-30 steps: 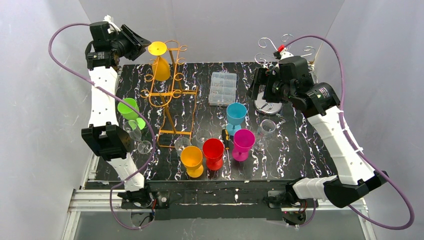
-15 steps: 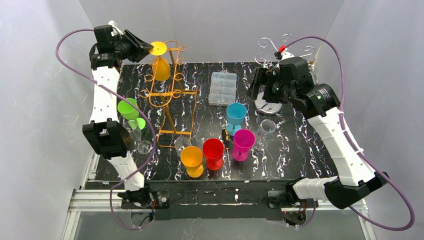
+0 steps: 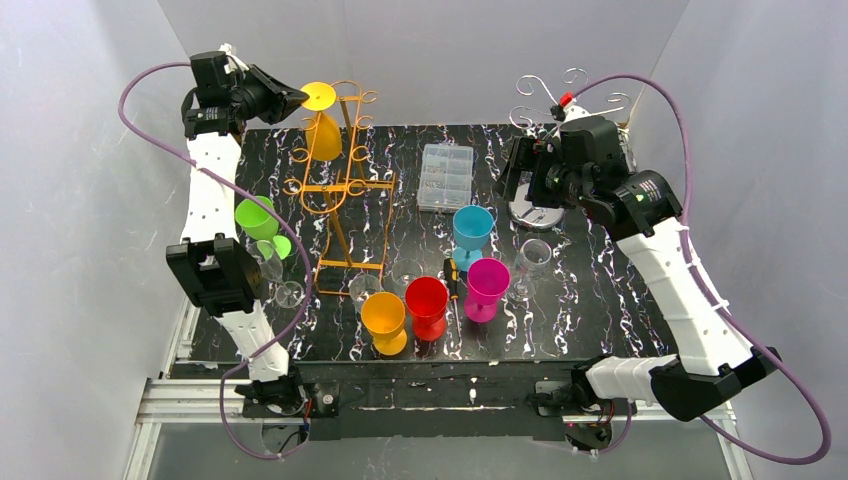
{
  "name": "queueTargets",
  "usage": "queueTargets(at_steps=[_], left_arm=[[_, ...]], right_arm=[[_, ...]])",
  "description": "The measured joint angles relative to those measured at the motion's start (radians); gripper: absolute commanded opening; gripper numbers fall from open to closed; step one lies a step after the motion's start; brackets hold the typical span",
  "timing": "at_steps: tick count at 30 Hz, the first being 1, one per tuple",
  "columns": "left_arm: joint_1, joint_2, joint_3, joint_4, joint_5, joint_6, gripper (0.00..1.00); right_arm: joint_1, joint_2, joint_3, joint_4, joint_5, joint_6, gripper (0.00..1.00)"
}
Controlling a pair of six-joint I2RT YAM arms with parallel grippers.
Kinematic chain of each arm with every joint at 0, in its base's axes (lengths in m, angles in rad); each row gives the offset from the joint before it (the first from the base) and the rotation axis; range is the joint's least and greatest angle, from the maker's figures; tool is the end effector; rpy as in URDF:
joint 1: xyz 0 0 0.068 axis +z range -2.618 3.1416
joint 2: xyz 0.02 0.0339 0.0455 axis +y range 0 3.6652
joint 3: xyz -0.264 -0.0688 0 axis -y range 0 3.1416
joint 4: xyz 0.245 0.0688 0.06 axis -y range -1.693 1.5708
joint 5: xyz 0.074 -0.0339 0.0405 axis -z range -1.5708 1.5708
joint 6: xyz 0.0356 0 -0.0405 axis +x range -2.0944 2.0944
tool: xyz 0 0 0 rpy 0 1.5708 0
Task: Take the wine glass off the wine glass rack
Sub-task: Pick up the wine glass from the wine rack.
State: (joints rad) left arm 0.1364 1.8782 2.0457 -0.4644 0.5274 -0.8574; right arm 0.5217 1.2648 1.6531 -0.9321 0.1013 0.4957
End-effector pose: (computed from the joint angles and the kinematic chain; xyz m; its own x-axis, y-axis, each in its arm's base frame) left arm 0.4301 0.0409 0.4345 -0.4614 -0.7228 -0.5144 0.0160 0.5730 -0.8194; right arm 0.2083 0.1156 0.4569 -0.5947 0.2040 -0.7776 -0.1568 0.9193 0.3610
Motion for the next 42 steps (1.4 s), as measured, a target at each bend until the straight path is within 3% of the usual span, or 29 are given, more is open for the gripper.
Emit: queueTargets(at_steps=[12,16,21,26,31,37,42], left_arm=[[0.002,0.0,0.0,0.006,0.027,-0.031,0.03],[0.011,-0.003,-0.019,0.03,0.048,-0.049,0.18],[0.026,-0.006,-0.03,0.057,0.071,-0.067,0.22],[0.035,-0.019,-0.037,0.076,0.089,-0.071,0.2],[0.038,-0.026,-0.044,0.076,0.102,-0.074,0.08],[0.039,-0.026,-0.063,0.092,0.119,-0.09,0.01],[0.04,-0.027,-0.069,0.103,0.129,-0.106,0.0]], right_arm=[[0.0,-0.003,-0.008,0.003,0.001,0.003,0.99],[0.0,-0.006,-0.015,0.005,0.001,0.003,0.98],[0.0,-0.008,-0.016,0.008,0.003,0.003,0.98],[0.0,-0.011,-0.029,0.016,0.003,0.003,0.98],[0.0,-0.011,-0.032,0.016,0.004,0.006,0.98],[0.0,-0.012,-0.032,0.016,0.003,0.007,0.98],[0.0,-0.015,-0.032,0.016,0.003,0.013,0.98]])
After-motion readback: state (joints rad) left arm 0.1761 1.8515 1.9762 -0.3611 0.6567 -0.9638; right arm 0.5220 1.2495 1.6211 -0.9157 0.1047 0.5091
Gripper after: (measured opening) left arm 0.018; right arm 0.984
